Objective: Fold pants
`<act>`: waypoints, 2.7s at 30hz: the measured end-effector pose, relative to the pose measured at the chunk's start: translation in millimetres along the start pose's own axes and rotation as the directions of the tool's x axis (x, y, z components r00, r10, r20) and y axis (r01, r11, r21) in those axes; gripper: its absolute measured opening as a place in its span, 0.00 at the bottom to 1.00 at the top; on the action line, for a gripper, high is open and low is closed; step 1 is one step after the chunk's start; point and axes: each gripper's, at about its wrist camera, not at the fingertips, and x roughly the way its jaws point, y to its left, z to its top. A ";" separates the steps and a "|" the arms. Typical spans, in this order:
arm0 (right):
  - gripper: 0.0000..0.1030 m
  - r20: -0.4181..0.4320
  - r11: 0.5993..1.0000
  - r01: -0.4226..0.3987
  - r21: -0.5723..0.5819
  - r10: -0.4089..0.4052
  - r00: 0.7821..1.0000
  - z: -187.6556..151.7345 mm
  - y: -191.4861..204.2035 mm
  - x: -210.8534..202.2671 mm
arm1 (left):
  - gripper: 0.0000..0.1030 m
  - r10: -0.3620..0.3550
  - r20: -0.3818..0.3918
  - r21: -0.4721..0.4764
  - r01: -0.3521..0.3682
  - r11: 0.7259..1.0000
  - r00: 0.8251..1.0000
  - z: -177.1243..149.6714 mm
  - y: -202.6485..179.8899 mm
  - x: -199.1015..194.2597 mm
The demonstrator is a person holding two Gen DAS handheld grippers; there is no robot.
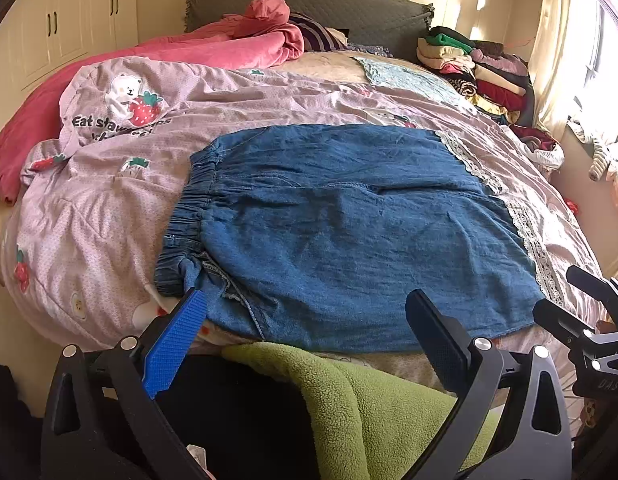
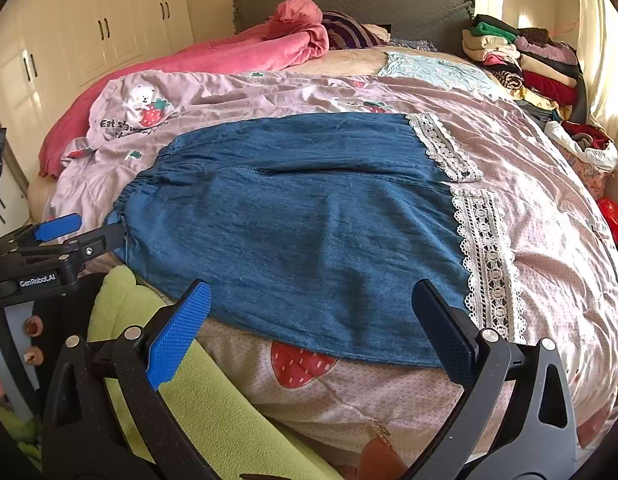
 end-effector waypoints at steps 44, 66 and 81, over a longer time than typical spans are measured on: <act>0.92 -0.004 1.000 -0.007 -0.018 0.007 1.000 0.9 4.9 8.4 | 0.96 0.018 0.004 0.001 -0.018 1.000 1.000 6.2 8.9 1.9; 0.92 0.055 0.992 -0.040 -0.122 0.047 0.997 83.1 28.7 51.1 | 0.96 0.069 -0.008 -0.062 -0.069 0.996 0.998 49.5 42.0 42.4; 0.92 -0.013 0.976 -0.052 -0.213 0.051 0.999 162.1 33.5 139.4 | 0.96 0.104 -0.049 -0.126 -0.109 0.986 0.993 118.6 101.3 103.3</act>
